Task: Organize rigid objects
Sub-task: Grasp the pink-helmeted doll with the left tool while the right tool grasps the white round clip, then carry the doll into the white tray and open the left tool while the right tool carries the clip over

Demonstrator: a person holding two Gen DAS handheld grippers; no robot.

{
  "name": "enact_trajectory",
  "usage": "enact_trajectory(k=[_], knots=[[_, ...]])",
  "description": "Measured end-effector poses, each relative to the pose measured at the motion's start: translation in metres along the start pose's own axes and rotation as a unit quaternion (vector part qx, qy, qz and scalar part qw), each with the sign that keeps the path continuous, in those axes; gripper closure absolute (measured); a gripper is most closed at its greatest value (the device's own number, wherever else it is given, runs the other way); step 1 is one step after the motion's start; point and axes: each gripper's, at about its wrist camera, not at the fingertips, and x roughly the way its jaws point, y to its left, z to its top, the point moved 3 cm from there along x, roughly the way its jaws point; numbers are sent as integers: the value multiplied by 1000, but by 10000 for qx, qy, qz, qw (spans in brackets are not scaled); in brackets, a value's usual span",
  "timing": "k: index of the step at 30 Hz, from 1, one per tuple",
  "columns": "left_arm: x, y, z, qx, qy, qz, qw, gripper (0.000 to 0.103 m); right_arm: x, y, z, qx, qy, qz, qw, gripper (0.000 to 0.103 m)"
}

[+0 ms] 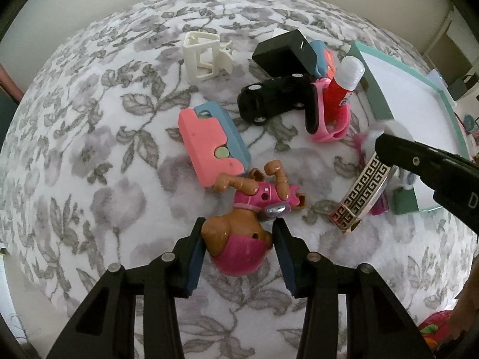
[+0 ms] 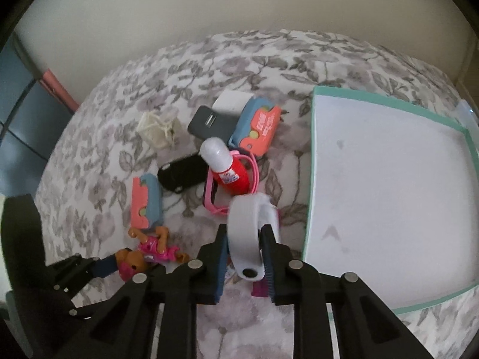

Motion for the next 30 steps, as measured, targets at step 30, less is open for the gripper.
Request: enact_trajectory(k=[30], knots=[[-61,-8,56,-585,-435,25,9973,57,-40,-21,12,607,-840,550,9931,85]])
